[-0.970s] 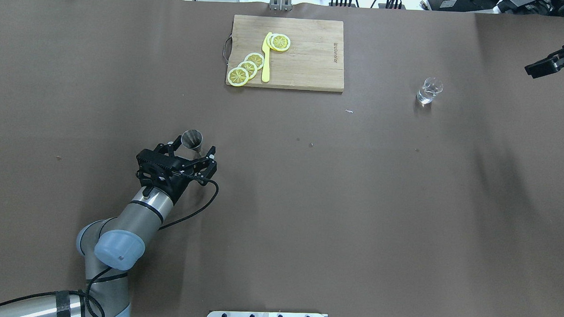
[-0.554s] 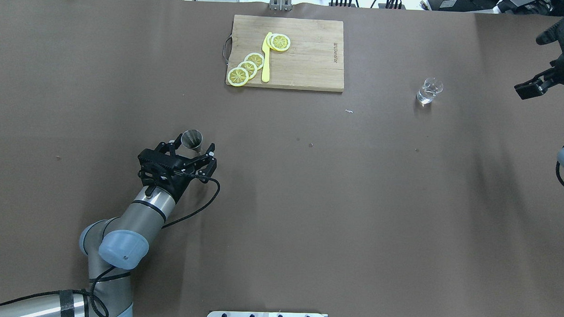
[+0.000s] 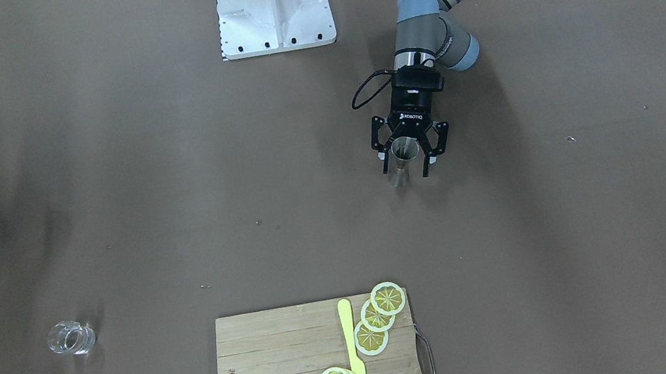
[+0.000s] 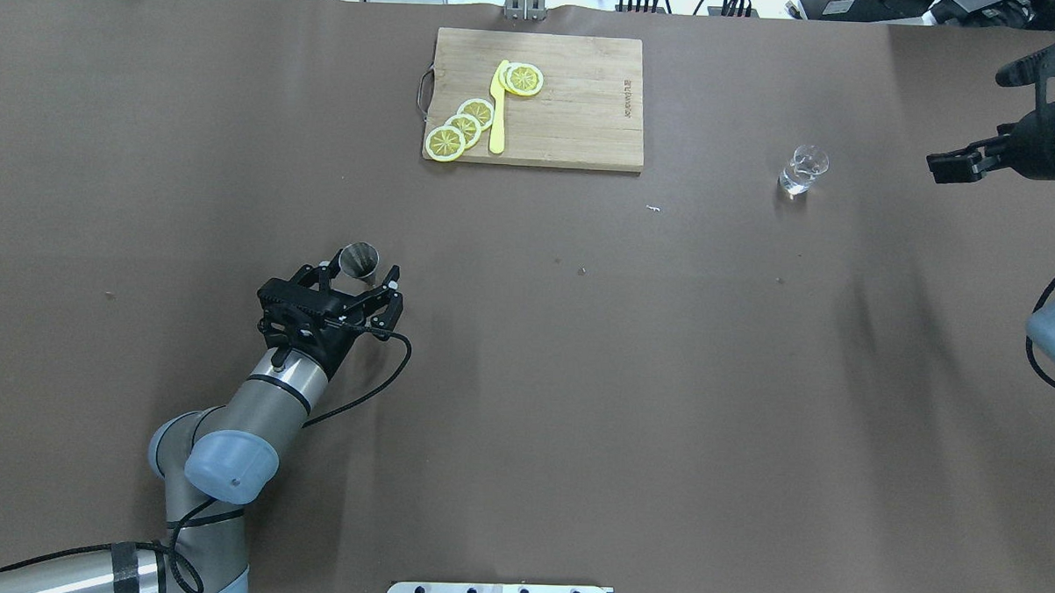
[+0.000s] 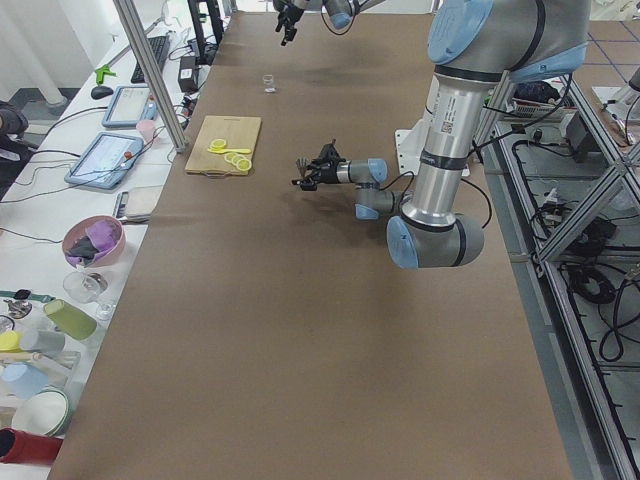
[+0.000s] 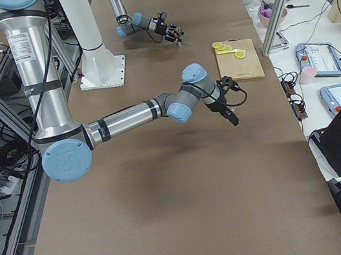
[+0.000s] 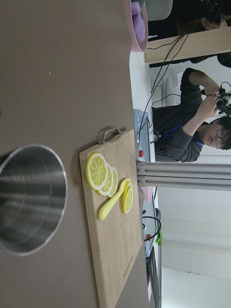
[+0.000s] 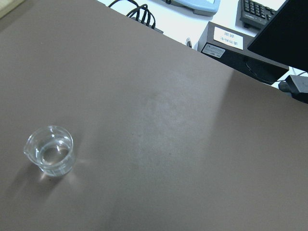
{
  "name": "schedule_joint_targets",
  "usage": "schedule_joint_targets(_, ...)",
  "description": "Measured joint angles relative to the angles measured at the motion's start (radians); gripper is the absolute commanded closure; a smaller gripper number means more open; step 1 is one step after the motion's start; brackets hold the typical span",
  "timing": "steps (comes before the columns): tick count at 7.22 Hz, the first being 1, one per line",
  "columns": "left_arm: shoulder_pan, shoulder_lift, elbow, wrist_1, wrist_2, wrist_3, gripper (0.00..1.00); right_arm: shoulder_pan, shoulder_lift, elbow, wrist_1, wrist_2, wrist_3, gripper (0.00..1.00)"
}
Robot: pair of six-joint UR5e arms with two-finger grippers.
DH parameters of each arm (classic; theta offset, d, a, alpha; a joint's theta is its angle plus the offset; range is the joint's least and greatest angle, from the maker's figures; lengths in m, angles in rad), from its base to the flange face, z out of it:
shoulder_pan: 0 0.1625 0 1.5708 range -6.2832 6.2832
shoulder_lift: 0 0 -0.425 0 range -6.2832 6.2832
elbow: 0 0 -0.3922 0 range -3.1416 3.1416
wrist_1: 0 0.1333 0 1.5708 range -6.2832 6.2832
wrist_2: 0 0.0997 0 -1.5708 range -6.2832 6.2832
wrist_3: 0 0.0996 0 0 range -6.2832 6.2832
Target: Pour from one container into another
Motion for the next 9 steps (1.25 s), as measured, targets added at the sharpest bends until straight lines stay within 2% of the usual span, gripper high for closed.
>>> schedule_joint_targets(3, 0.002, 0.0, 0.0, 0.0, 0.0, 0.0, 0.28, -0.009, -0.09, -0.031, 0.315, 0.027, 0.197, 0.0)
schedule_joint_targets(4, 0.003, 0.0, -0.001, 0.0, 0.0, 0.0, 0.29, -0.012, -0.105, -0.069, 0.421, 0.034, 0.242, 0.0)
schedule_joint_targets(7, 0.008, 0.001, -0.002, -0.001, 0.0, 0.0, 0.34, -0.031, -0.082, -0.228, 0.675, 0.048, 0.437, 0.0)
schedule_joint_targets(9, 0.011, 0.003, -0.003, -0.004, 0.0, 0.0, 0.38, -0.037, -0.025, -0.337, 0.777, 0.062, 0.539, 0.0)
